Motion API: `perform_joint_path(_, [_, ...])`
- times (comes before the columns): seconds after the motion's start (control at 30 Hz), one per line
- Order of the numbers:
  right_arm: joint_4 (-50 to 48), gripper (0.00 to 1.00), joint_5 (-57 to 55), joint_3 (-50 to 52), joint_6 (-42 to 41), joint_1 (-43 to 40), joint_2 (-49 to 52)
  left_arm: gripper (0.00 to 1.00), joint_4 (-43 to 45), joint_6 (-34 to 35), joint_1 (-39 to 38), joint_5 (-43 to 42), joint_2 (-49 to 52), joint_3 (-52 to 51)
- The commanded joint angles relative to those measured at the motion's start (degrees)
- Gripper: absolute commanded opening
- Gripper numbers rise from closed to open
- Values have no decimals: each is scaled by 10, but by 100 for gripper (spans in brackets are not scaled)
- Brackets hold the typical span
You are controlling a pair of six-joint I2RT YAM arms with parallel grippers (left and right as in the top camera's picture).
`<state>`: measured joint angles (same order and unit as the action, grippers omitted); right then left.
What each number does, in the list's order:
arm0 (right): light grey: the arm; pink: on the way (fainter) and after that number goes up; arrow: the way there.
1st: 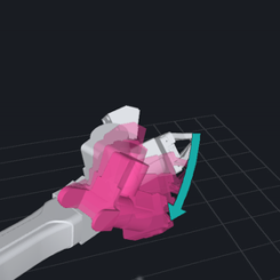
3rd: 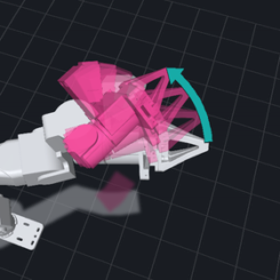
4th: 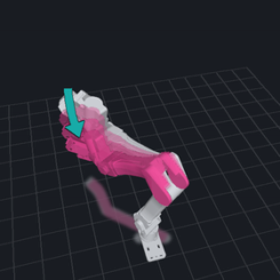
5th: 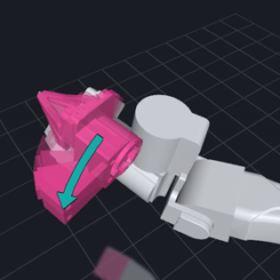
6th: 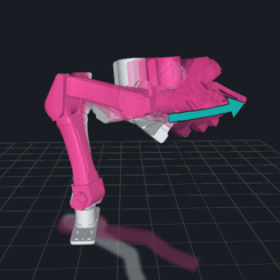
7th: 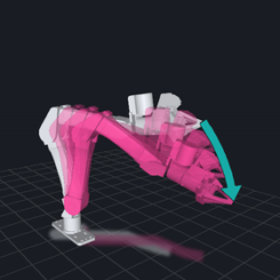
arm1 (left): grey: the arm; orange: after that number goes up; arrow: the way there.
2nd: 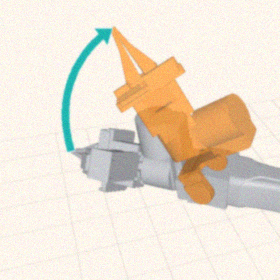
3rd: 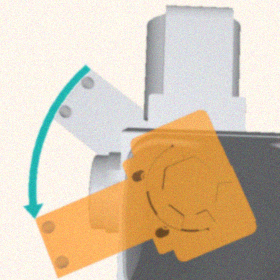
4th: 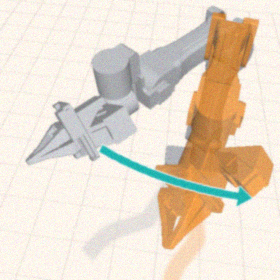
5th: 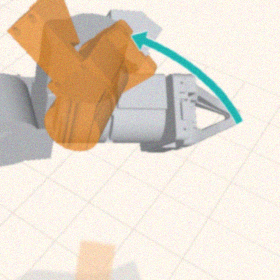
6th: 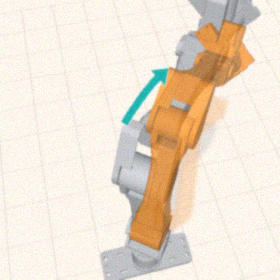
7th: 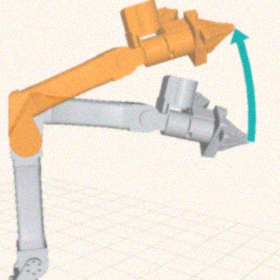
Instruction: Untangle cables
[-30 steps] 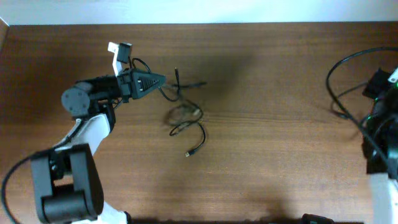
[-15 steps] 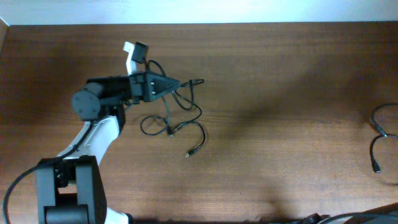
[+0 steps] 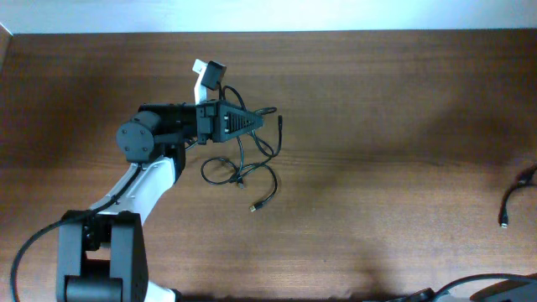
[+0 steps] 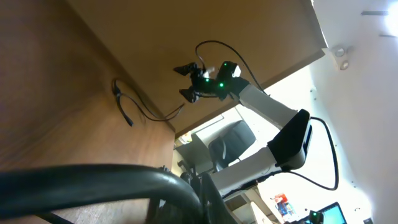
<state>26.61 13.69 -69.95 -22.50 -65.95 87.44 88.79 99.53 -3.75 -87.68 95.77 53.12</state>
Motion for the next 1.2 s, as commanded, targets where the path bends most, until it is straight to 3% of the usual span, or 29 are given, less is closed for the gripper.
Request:
perform_joint_path(0.0, [47, 99, 94, -2, 15, 34, 5, 2, 12, 3, -6, 0, -15, 4])
perform_joint_path(0.1, [45, 99, 278, -2, 137, 129, 5, 2, 21, -1, -25, -5, -15, 5])
perform_joint_path(0.3, [50, 99, 495, -2, 230, 369, 5, 1, 22, 45, -25, -24, -20, 40])
perform_joint_path(0.5, [122, 99, 507, -2, 349, 631, 5, 4, 16, 137, -25, -24, -27, 222])
perform_joint_path(0.6, [110, 99, 501, -2, 388, 728, 5, 5, -26, 145, -25, -24, -37, 269])
perform_joint_path(0.83, [44, 99, 467, -2, 405, 838, 5, 7, -89, 145, -25, -24, -40, 362])
perform_joint_path(0.9, [-8, 86, 467, -2, 372, 863, 5, 9, -89, 145, -26, -24, -40, 368])
perform_joint_path(1.0, [-99, 85, 467, -2, 335, 883, 5, 9, -89, 145, -48, -24, -40, 368])
perform_joint_path(1.07, [-134, 62, 467, -2, 332, 888, 5, 10, -89, 145, -73, -24, -40, 368])
perform_joint_path(1.1, [-146, 32, 467, -2, 316, 890, 5, 10, -90, 144, -81, -24, -40, 368])
perform_joint_path(1.13, [-156, 12, 467, -2, 305, 892, 5, 10, -90, 144, -86, -24, -40, 368])
perform_joint_path(1.17, [-155, 17, 467, -2, 305, 892, 5, 10, -89, 145, -86, -24, -40, 368])
